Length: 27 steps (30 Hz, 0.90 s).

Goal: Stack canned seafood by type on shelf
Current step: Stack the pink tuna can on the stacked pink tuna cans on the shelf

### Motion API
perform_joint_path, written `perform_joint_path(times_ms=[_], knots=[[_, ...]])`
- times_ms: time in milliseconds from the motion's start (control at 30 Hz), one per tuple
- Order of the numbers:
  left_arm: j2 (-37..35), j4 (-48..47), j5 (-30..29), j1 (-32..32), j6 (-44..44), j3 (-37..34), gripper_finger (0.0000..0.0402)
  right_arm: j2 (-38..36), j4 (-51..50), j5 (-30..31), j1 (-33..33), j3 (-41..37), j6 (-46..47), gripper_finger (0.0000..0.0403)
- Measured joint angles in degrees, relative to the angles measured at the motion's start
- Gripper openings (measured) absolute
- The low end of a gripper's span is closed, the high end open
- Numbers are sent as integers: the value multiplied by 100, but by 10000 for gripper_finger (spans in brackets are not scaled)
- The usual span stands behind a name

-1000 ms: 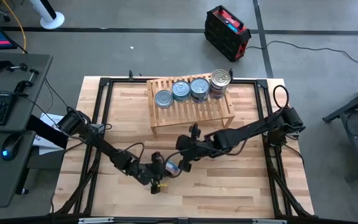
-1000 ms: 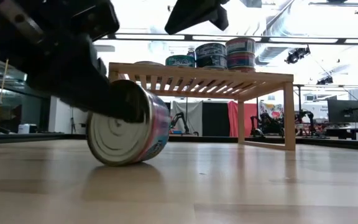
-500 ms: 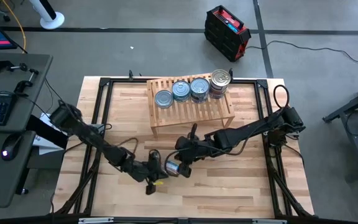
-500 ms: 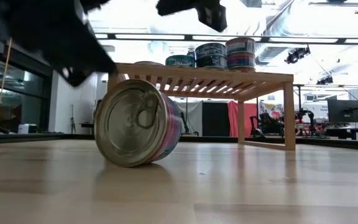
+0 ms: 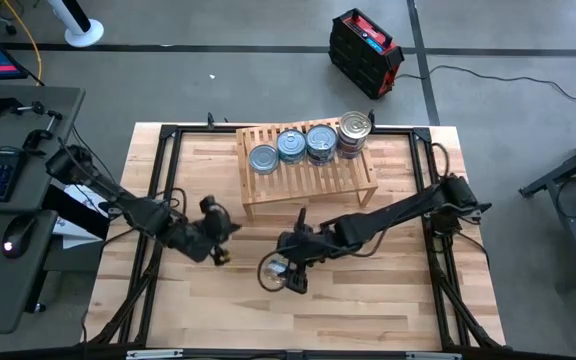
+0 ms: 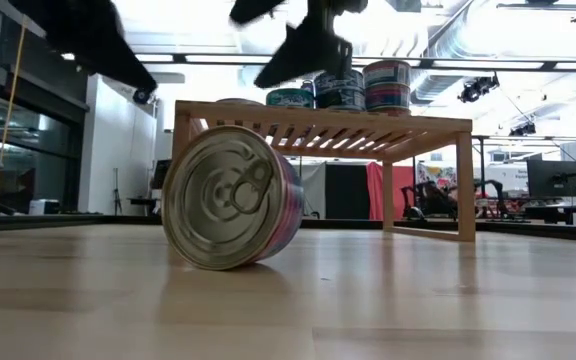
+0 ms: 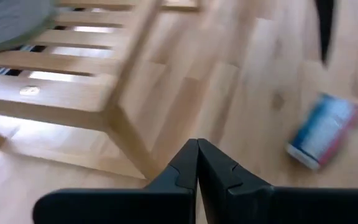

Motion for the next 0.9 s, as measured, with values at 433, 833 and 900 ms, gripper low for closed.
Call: perform_joint_path(times_ms=[433,833,900], knots=[[339,342,-18,412,-836,0,0,461,218,500,148,-2,314,311],[511,542,-18,412,-1236,0,0,937,196,762,238,-2,761,311],[512,542,-18,412,-1236,0,0,992,194,758,236,-2,763,310]])
